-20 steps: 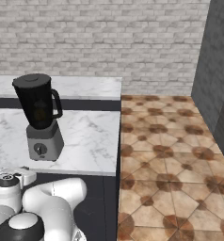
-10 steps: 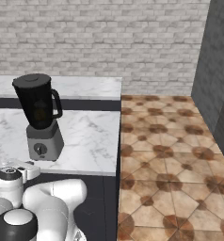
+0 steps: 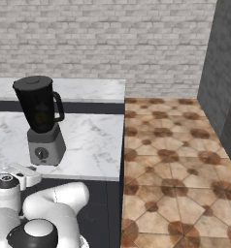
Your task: Grab the lemon and garlic from the fridge, place them in the blender, close the lid, and turn on the blender to create a marinade.
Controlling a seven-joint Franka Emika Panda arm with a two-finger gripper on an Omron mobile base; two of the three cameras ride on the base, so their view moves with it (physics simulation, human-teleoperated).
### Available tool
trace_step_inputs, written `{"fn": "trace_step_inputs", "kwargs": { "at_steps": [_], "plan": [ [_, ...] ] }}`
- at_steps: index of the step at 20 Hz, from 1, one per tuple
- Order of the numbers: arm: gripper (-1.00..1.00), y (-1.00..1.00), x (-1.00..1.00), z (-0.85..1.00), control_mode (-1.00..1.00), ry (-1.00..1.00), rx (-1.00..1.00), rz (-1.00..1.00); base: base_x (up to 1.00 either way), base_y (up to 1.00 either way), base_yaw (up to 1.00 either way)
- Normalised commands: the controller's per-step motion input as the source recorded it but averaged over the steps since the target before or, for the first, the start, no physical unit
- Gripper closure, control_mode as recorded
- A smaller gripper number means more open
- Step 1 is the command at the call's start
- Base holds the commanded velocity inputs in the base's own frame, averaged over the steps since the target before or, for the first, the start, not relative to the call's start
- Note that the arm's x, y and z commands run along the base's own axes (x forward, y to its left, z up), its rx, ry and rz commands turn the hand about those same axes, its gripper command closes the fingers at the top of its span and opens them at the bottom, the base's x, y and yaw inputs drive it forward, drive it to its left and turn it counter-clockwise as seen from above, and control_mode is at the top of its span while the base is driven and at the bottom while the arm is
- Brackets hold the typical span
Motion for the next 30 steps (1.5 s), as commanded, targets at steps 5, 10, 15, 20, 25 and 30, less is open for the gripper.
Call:
{"fn": "trace_step_inputs", "kwargs": {
  "at_steps": [5,10,15,20,25,30],
  "plan": [
    [1.00,-0.30,0.05,0.11,-1.00,0.00,0.02,0.00,0.00,0.00,0.00],
    [1.00,-0.31,0.21,0.02,-1.00,0.00,0.00,0.02,0.00,0.00,0.00],
    [1.00,-0.58,0.10,-0.04,-1.00,0.00,0.00,0.07,0.00,0.00,0.00],
    [1.00,-0.35,0.29,-0.17,-1.00,0.00,0.00,0.04,0.00,0.00,0.00],
    [1.00,-0.16,0.45,-0.24,-1.00,0.00,-0.02,0.03,0.00,0.00,0.00],
    [1.00,-0.44,0.07,-0.40,-1.00,0.00,-0.02,0.03,0.00,0.00,0.00]
  ]
}}
